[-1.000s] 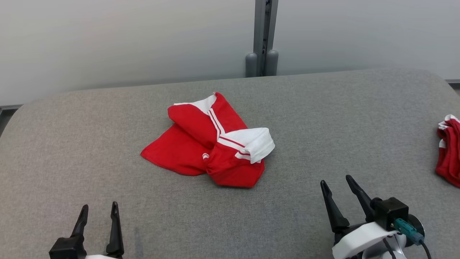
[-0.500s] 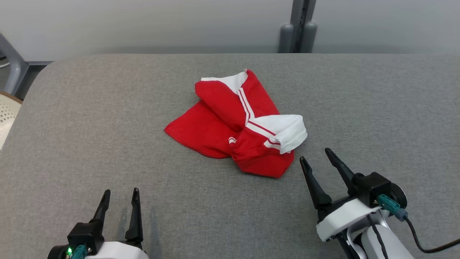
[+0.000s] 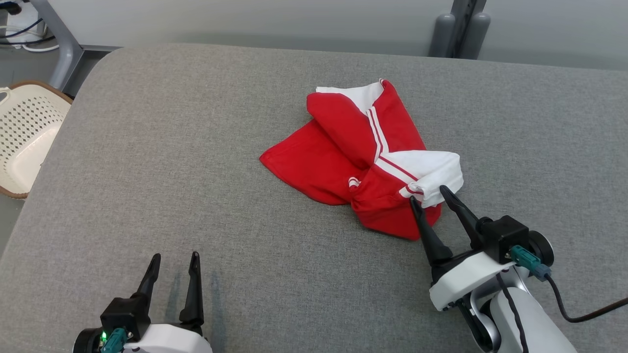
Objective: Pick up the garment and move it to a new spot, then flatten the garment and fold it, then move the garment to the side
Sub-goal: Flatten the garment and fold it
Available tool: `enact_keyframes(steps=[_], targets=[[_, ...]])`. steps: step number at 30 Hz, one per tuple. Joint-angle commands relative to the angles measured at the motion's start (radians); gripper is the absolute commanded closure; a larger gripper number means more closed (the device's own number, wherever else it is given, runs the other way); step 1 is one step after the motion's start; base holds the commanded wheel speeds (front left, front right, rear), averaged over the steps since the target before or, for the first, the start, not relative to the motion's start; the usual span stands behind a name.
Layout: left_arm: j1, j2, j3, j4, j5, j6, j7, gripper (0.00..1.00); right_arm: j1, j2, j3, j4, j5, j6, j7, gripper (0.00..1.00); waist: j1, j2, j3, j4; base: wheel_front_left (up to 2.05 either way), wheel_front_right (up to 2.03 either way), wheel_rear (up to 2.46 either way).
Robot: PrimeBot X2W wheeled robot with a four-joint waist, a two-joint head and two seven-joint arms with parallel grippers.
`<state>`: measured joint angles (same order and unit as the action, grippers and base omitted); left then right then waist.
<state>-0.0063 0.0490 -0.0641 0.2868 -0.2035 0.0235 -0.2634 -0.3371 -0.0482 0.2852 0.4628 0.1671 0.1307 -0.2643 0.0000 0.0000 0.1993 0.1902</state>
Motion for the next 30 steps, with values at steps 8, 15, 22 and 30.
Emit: enact_keyframes(steps=[8, 15, 22, 30], targets=[[-0.026, 0.003, 0.01, -0.006, -0.001, 0.0, -0.001, 0.0, -0.017, -0.006, -0.036, 0.026, -0.02, 0.0, 0.001, 1.0, 0.0, 0.0, -0.001, -0.006, 0.0, 0.0, 0.0], [-0.011, 0.004, 0.009, 0.001, -0.006, 0.0, -0.001, 0.0, -0.015, -0.006, -0.087, -0.017, -0.012, 0.0, 0.0, 1.0, 0.0, 0.0, -0.025, -0.021, 0.0, 0.0, 0.0], [0.002, 0.003, 0.028, 0.002, -0.006, -0.006, -0.001, 0.0, -0.054, -0.006, -0.188, -0.127, -0.034, 0.0, 0.001, 1.0, 0.0, 0.0, -0.057, -0.057, 0.0, 0.0, 0.0], [0.01, 0.004, 0.028, 0.013, -0.017, -0.013, -0.001, 0.0, -0.15, -0.01, -0.274, -0.245, -0.099, 0.0, 0.001, 1.0, 0.0, 0.0, -0.086, -0.094, 0.0, 0.0, 0.0]])
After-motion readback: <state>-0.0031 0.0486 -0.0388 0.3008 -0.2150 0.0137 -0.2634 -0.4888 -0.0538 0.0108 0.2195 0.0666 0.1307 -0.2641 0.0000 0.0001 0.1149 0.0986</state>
